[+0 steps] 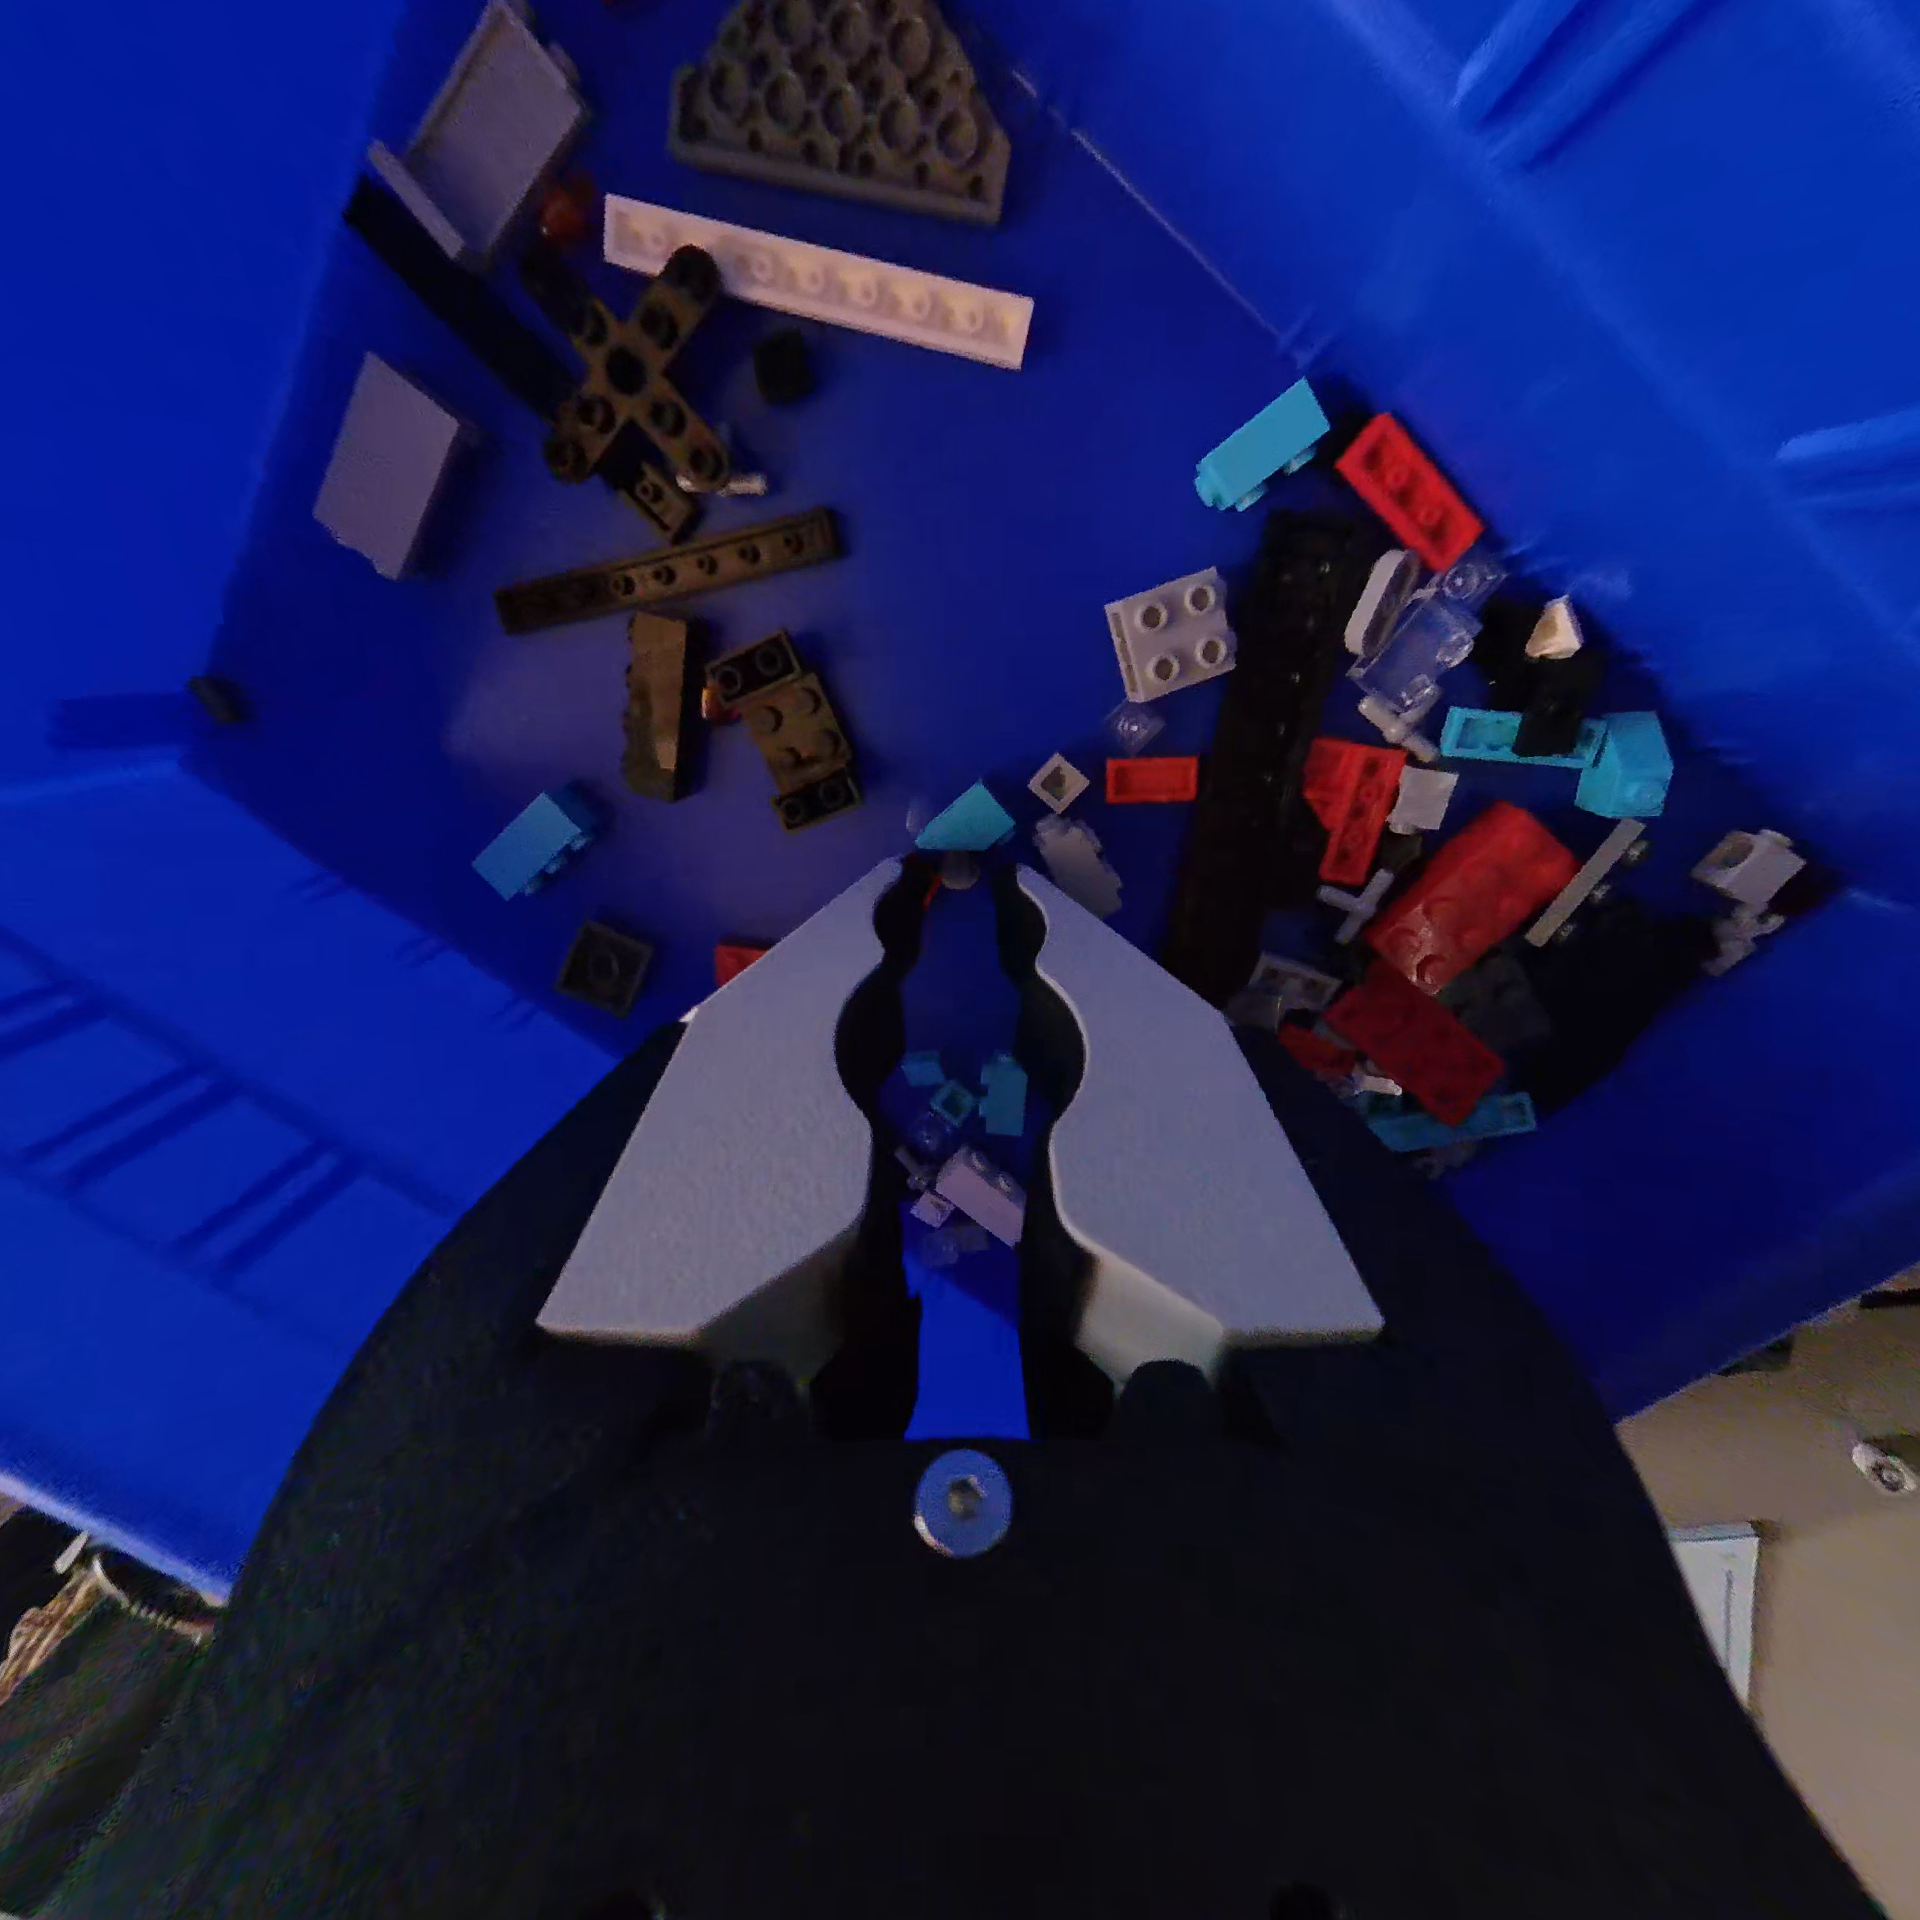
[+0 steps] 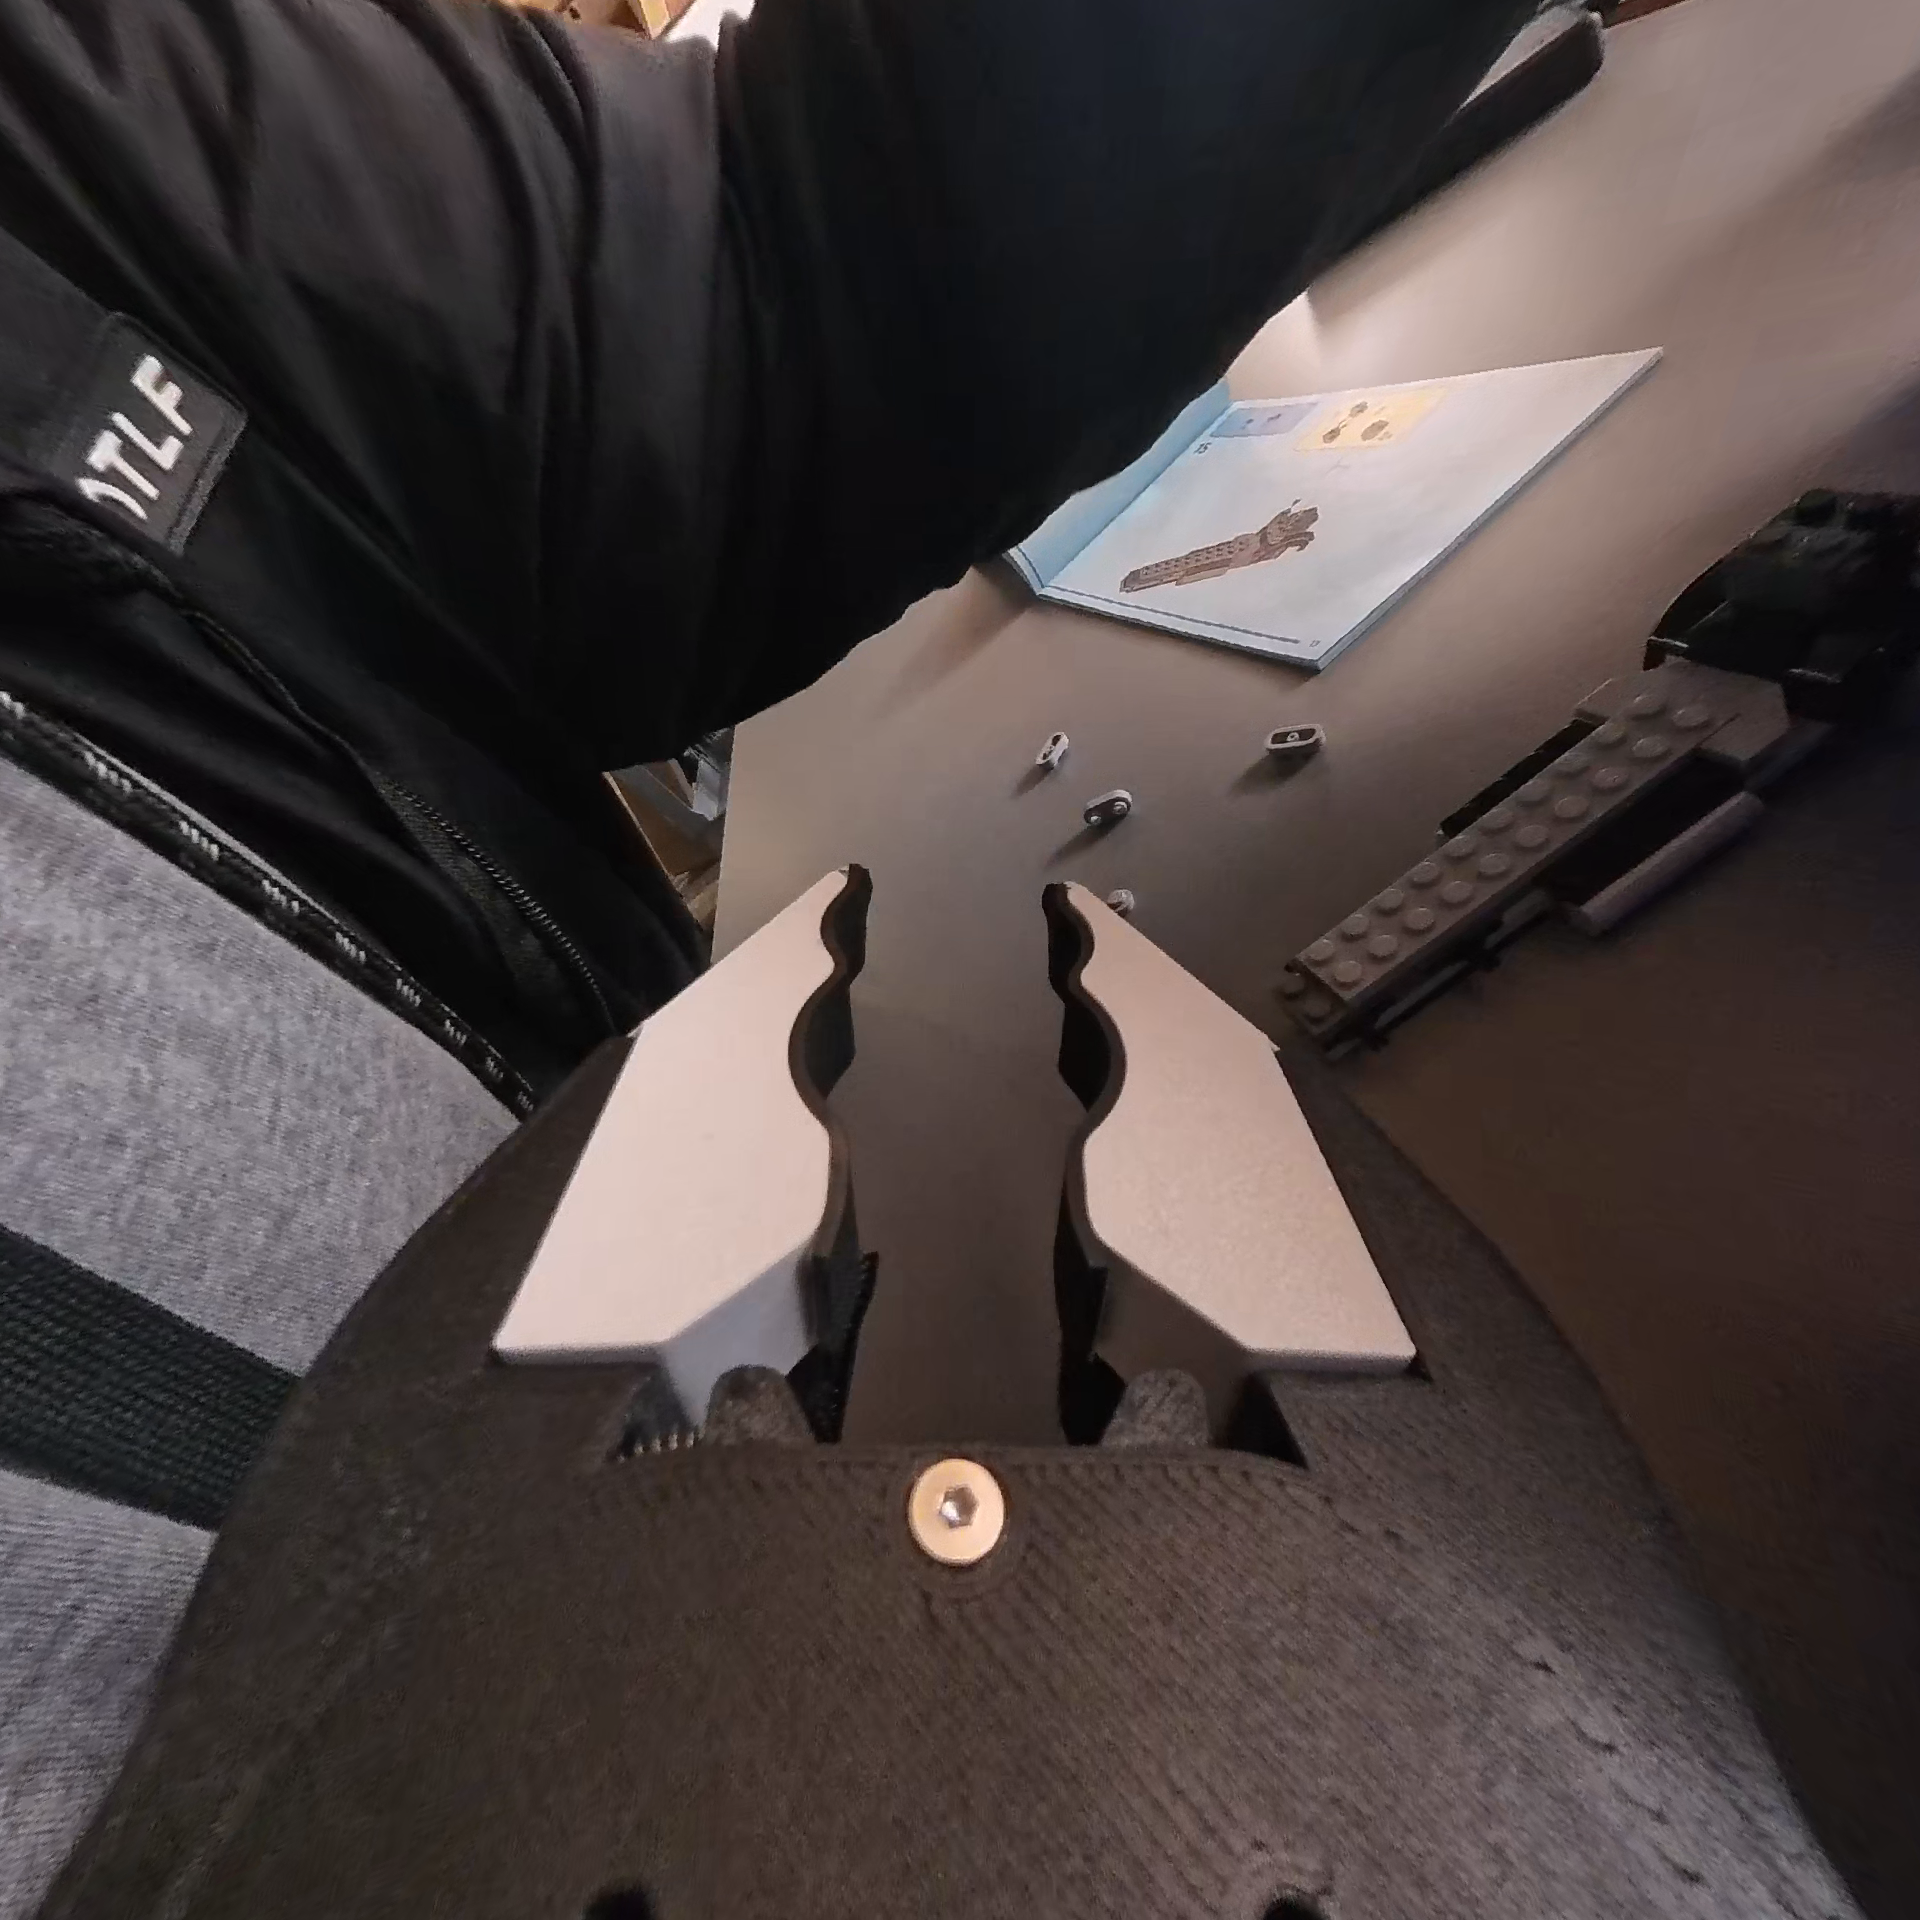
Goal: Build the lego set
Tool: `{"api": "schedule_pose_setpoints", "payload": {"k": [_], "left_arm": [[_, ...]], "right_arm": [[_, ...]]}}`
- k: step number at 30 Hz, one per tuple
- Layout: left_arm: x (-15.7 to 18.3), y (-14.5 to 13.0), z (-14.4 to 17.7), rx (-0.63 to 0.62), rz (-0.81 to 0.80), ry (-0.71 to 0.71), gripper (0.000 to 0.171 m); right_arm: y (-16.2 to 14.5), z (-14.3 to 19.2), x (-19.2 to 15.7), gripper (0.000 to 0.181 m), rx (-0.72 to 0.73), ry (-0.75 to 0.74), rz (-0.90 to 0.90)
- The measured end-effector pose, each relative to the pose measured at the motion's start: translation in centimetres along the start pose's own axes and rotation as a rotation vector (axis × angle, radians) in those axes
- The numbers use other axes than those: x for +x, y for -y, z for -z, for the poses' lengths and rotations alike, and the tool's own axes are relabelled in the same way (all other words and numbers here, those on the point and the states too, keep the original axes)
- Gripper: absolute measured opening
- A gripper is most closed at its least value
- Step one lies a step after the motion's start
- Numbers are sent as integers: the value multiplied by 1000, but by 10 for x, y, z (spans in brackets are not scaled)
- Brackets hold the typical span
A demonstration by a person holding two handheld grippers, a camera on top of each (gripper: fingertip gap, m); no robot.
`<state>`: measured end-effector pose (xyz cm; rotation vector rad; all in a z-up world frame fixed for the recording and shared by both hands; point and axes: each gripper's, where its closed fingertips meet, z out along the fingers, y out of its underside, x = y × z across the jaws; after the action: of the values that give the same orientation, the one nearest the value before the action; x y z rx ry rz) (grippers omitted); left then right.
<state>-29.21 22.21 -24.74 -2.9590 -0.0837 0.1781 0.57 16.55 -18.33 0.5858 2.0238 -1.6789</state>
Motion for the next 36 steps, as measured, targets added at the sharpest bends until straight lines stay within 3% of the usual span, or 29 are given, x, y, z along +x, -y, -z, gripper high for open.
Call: {"api": "schedule_pose_setpoints", "payload": {"k": [26, 36], "left_arm": [[0, 0, -2, -39, -177, -17, 13], [4, -1, 5, -3, -115, 0, 10]], "right_arm": [[0, 1, 0, 36, 2, 1, 0], [0, 1, 0, 36, 1, -1, 1]]}}
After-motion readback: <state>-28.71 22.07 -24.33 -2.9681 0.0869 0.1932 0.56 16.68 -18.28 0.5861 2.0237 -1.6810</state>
